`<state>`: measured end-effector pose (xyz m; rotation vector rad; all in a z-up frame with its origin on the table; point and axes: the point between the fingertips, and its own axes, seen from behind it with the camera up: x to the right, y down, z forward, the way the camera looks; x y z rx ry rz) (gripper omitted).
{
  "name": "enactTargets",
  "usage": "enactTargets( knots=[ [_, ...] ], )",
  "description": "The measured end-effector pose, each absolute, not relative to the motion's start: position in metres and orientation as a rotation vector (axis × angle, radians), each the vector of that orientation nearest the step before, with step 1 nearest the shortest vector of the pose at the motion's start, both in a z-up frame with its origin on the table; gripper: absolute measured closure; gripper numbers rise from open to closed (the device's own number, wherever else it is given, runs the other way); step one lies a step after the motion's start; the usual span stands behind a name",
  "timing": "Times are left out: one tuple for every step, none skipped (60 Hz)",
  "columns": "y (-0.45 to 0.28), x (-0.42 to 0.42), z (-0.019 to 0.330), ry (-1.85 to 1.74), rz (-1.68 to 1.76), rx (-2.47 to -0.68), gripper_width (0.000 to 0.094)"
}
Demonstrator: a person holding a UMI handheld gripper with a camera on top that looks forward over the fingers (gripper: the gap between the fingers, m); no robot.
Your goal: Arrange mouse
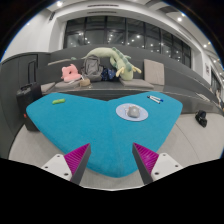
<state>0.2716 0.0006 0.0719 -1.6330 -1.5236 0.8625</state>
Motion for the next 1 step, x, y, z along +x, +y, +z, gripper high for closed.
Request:
enactTargets(
  knots=[
    [0.0005, 0.2692, 0.0723, -1.517, 0.864, -1.631, 0.0078]
  ],
)
